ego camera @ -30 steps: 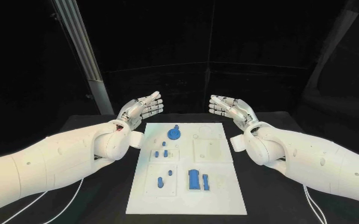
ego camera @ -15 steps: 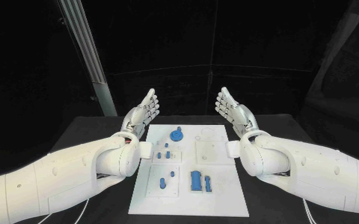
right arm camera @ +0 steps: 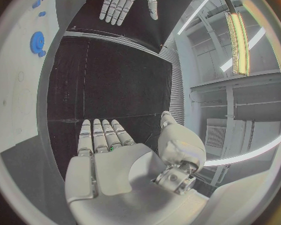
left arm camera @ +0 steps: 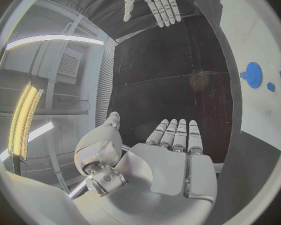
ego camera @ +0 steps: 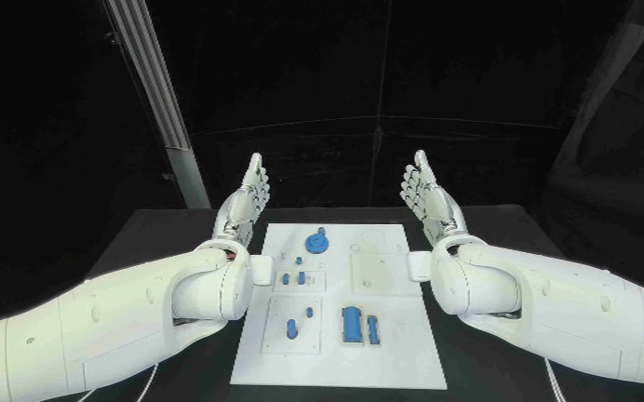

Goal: Assemble the parts on the task board

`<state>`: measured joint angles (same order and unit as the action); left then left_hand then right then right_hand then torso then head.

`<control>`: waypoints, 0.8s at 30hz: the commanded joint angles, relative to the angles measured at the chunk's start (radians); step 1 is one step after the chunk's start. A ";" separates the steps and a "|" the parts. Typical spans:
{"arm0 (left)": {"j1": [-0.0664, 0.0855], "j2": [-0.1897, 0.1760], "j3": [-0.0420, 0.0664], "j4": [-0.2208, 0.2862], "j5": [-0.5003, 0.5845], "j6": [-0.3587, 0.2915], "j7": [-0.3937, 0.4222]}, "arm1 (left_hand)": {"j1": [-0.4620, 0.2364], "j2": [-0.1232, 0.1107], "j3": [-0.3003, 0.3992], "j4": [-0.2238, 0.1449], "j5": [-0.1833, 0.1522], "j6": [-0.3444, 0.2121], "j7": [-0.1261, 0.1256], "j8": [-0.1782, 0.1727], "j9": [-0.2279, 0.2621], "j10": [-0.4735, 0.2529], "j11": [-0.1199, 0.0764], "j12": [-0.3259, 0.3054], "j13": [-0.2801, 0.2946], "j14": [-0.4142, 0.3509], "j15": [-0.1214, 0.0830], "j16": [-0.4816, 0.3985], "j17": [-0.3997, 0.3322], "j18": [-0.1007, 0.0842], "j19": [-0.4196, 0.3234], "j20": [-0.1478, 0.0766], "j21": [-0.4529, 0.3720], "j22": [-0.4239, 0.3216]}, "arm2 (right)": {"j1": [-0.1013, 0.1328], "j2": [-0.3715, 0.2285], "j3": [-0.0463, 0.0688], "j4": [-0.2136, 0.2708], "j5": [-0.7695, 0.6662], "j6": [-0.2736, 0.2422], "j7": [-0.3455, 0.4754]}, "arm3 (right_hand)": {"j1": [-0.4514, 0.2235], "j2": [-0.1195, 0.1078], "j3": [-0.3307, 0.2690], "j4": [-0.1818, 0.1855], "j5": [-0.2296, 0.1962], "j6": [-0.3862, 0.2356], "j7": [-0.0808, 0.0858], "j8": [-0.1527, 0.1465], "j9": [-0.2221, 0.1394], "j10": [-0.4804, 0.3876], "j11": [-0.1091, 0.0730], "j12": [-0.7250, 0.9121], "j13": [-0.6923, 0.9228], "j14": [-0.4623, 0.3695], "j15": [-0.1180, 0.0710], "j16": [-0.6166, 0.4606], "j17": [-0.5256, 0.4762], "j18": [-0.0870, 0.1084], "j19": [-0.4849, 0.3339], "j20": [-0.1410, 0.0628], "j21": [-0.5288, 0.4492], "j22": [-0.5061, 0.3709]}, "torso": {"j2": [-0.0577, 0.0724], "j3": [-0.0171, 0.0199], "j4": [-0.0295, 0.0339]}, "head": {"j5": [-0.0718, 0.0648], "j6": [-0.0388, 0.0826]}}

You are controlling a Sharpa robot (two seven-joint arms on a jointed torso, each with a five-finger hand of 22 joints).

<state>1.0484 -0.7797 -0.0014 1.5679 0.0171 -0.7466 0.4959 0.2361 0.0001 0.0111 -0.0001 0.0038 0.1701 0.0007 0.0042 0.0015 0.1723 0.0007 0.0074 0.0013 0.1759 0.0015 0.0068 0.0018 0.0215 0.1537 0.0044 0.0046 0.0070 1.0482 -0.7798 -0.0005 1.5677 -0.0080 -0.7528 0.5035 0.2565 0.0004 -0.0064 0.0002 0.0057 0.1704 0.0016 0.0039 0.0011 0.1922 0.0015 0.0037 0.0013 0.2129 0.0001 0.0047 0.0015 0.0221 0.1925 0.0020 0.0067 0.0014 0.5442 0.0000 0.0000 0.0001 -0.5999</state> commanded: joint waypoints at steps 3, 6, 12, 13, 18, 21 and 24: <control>0.002 0.000 0.001 0.002 -0.017 -0.023 0.024 | -0.090 0.000 -0.011 0.000 -0.004 -0.065 -0.001 -0.004 -0.001 -0.066 -0.001 -0.007 -0.001 -0.067 -0.001 -0.007 -0.002 -0.022 -0.058 -0.004 -0.005 -0.007 | 0.002 0.000 0.001 0.002 0.008 -0.017 0.016 | -0.097 0.000 0.006 0.000 -0.006 -0.064 -0.002 -0.004 -0.001 -0.072 -0.002 -0.004 -0.001 -0.081 0.000 -0.005 -0.002 -0.022 -0.073 -0.002 -0.007 -0.001 | 0.000 0.0000 0.0000 | 0.000 0.000; 0.002 0.000 0.001 0.002 -0.017 -0.023 0.024 | -0.104 0.000 -0.011 0.000 -0.004 -0.075 -0.001 -0.004 -0.001 -0.076 -0.001 -0.007 -0.001 -0.079 -0.001 -0.007 -0.002 -0.022 -0.067 -0.004 -0.005 -0.007 | 0.002 0.000 0.001 0.002 0.008 -0.017 0.016 | -0.113 0.000 0.006 0.000 -0.006 -0.075 -0.002 -0.004 -0.001 -0.083 -0.002 -0.004 -0.001 -0.094 0.000 -0.005 -0.002 -0.022 -0.084 -0.002 -0.007 -0.001 | 0.000 0.0000 0.0000 | 0.000 0.000; 0.002 0.000 0.001 0.002 -0.017 -0.023 0.024 | -0.156 0.000 -0.011 0.000 -0.004 -0.170 -0.001 -0.004 -0.001 -0.172 -0.001 -0.007 -0.001 -0.176 -0.001 -0.007 -0.002 -0.022 -0.154 -0.004 -0.005 -0.007 | 0.002 0.000 0.001 0.002 0.008 -0.017 0.016 | -0.143 0.000 0.006 0.000 -0.006 -0.092 -0.002 -0.004 -0.001 -0.105 -0.002 -0.004 -0.001 -0.118 0.000 -0.005 -0.002 -0.022 -0.107 -0.002 -0.007 -0.001 | 0.000 0.0000 0.0000 | 0.000 0.000; 0.002 0.000 0.001 0.002 -0.017 -0.023 0.024 | -0.236 0.000 -0.011 0.000 -0.004 -0.170 -0.001 -0.004 -0.001 -0.172 -0.001 -0.007 -0.001 -0.176 -0.001 -0.007 -0.002 -0.022 -0.154 -0.004 -0.005 -0.007 | 0.002 0.000 0.001 0.002 0.008 -0.017 0.016 | -0.160 0.000 0.006 0.000 -0.006 -0.170 -0.002 -0.004 -0.001 -0.119 -0.002 -0.004 -0.001 -0.133 0.000 -0.005 -0.002 -0.022 -0.120 -0.002 -0.007 -0.001 | 0.000 0.0000 0.0000 | 0.000 0.000; 0.002 0.000 0.001 0.002 -0.017 -0.023 0.024 | -0.236 0.000 -0.011 0.000 -0.004 -0.170 -0.001 -0.004 -0.001 -0.172 -0.001 -0.007 -0.001 -0.176 -0.001 -0.007 -0.002 -0.022 -0.154 -0.004 -0.005 -0.007 | 0.002 0.000 0.001 0.002 0.008 -0.017 0.016 | -0.256 0.000 0.006 0.000 -0.006 -0.170 -0.002 -0.004 -0.001 -0.192 -0.002 -0.004 -0.001 -0.213 0.000 -0.005 -0.002 -0.022 -0.193 -0.002 -0.007 -0.001 | 0.000 0.0000 0.0000 | 0.000 0.000; 0.002 0.000 0.001 0.002 -0.017 -0.023 0.024 | -0.236 0.000 -0.011 0.000 -0.004 -0.170 -0.001 -0.004 -0.001 -0.172 -0.001 -0.007 -0.001 -0.176 -0.001 -0.007 -0.002 -0.022 -0.154 -0.004 -0.005 -0.007 | 0.002 0.000 0.001 0.002 0.008 -0.017 0.016 | -0.256 0.000 0.006 0.000 -0.006 -0.170 -0.002 -0.004 -0.001 -0.192 -0.002 -0.004 -0.001 -0.213 0.000 -0.005 -0.002 -0.022 -0.193 -0.002 -0.007 -0.001 | 0.000 0.0000 0.0000 | 0.000 0.000; 0.002 0.000 0.001 0.002 -0.017 -0.023 0.024 | -0.236 0.000 -0.011 0.000 -0.004 -0.170 -0.001 -0.004 -0.001 -0.172 -0.001 -0.007 -0.001 -0.176 -0.001 -0.007 -0.002 -0.022 -0.154 -0.004 -0.005 -0.007 | 0.002 0.000 0.001 0.002 0.008 -0.017 0.016 | -0.256 0.000 0.006 0.000 -0.006 -0.170 -0.002 -0.004 -0.001 -0.192 -0.002 -0.004 -0.001 -0.213 0.000 -0.005 -0.002 -0.022 -0.193 -0.002 -0.007 -0.001 | 0.000 0.0000 0.0000 | 0.000 0.000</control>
<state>1.0484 -0.7798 -0.0012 1.5683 0.0142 -0.7664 0.4989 0.0071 -0.0001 0.0057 -0.0001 0.0038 0.0052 -0.0002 0.0044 0.0009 0.0052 0.0001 0.0036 0.0010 0.0038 0.0000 0.0069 0.0010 0.0061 0.0043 -0.0011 0.0046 0.0009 1.0481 -0.7797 -0.0006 1.5681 0.0025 -0.7642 0.5059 0.0067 -0.0009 -0.0065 0.0002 0.0058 0.0050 -0.0004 0.0040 0.0014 0.0051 0.0001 0.0037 0.0011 0.0036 0.0000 0.0054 0.0013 0.0068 0.0054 -0.0003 0.0068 0.0016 0.5442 0.0000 0.0001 0.0001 -0.5999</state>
